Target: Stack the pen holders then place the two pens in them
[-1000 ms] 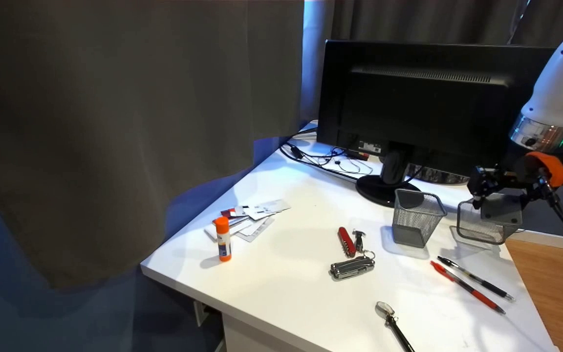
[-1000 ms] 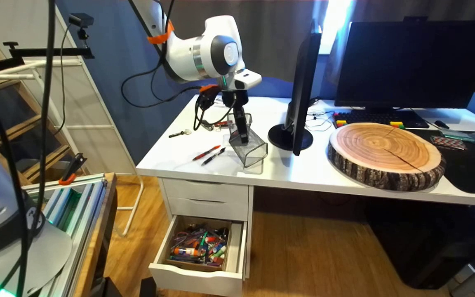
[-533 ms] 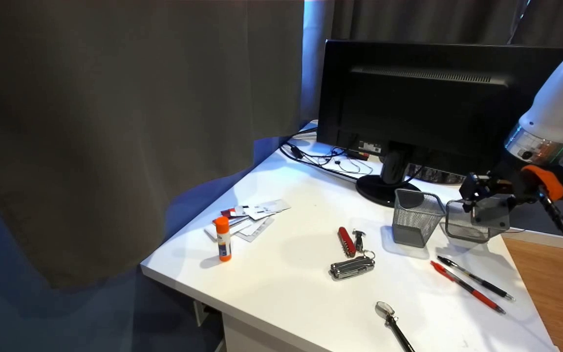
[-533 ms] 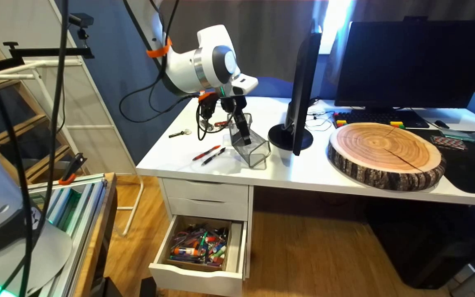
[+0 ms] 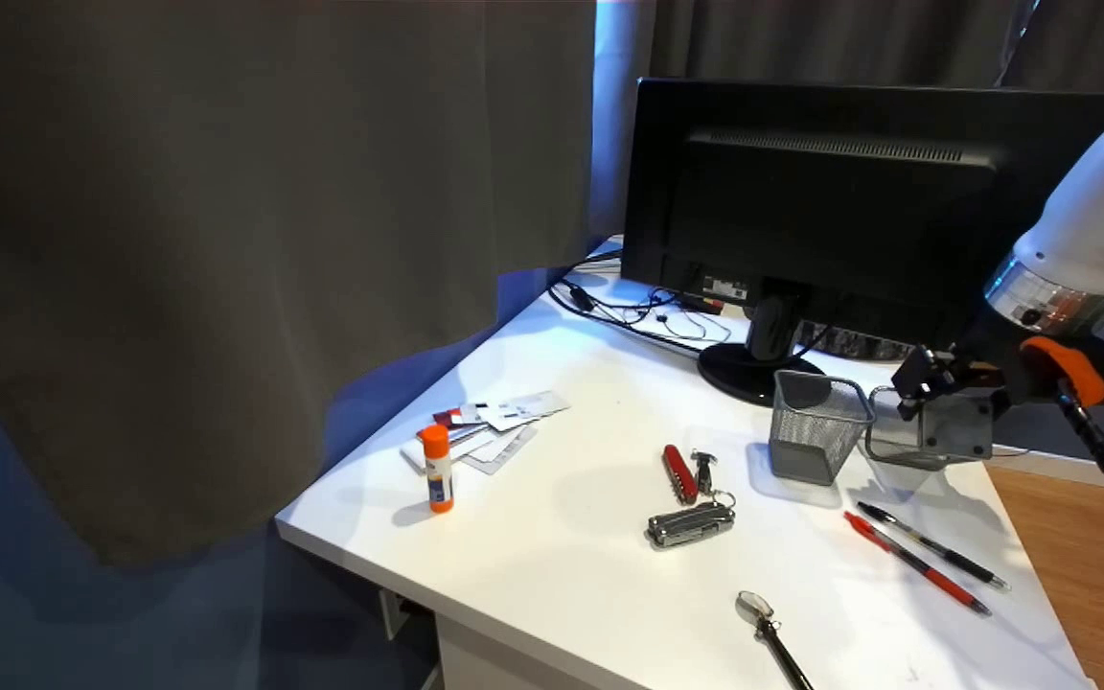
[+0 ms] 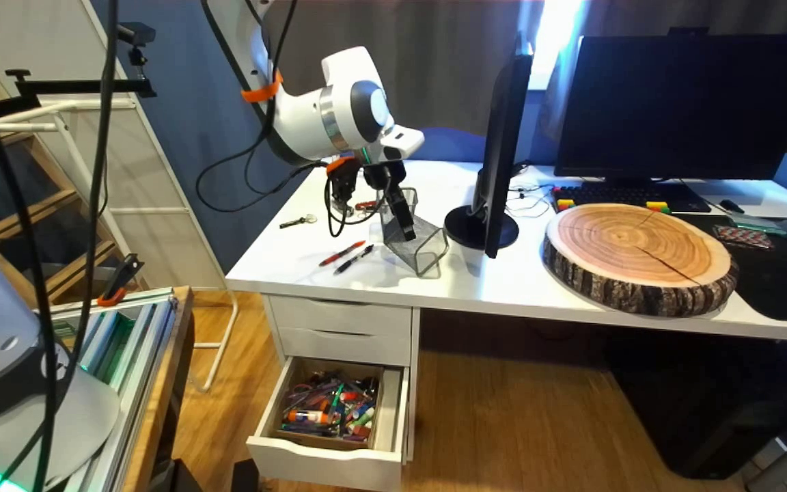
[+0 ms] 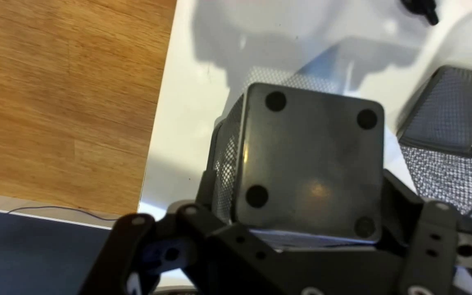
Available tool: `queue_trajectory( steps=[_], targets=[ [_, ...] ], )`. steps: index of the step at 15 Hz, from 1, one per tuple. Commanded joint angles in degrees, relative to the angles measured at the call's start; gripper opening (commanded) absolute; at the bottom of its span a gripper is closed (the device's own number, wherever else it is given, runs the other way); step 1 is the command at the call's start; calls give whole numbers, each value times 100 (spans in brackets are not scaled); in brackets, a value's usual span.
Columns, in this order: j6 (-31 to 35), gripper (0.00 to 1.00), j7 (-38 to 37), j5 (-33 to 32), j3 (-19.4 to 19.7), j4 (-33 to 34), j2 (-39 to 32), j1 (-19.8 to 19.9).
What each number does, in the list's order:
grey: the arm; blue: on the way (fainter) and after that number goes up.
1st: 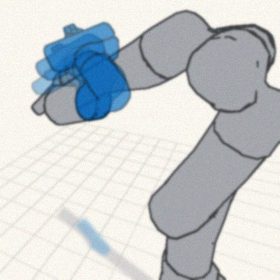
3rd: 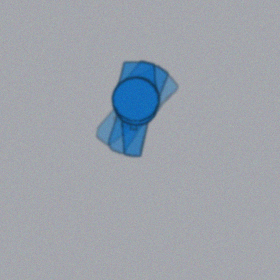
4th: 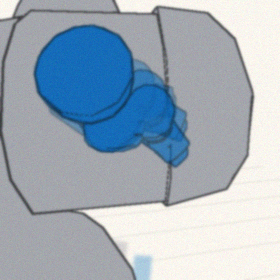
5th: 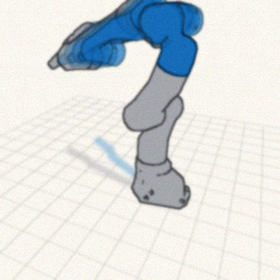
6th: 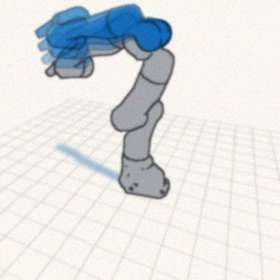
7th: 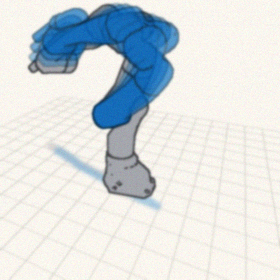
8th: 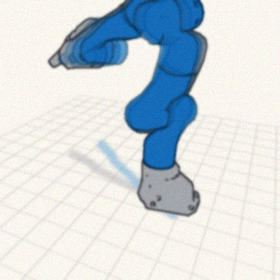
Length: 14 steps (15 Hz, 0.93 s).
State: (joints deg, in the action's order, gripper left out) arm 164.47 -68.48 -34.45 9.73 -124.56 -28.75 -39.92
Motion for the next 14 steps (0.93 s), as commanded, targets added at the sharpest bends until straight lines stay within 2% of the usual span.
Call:
queue_trajectory(
  steps=[1,5,7,14],
  targets=[
    [-74,100,677,731,-622,-271,109,444],
    [-239,100,1572,1920,-1358,-411,208,1005],
    [-333,100,1919,2359,-1581,-399,264,1237],
    [-807,100,2236,3076,-1576,-203,539,1509]
  ],
)
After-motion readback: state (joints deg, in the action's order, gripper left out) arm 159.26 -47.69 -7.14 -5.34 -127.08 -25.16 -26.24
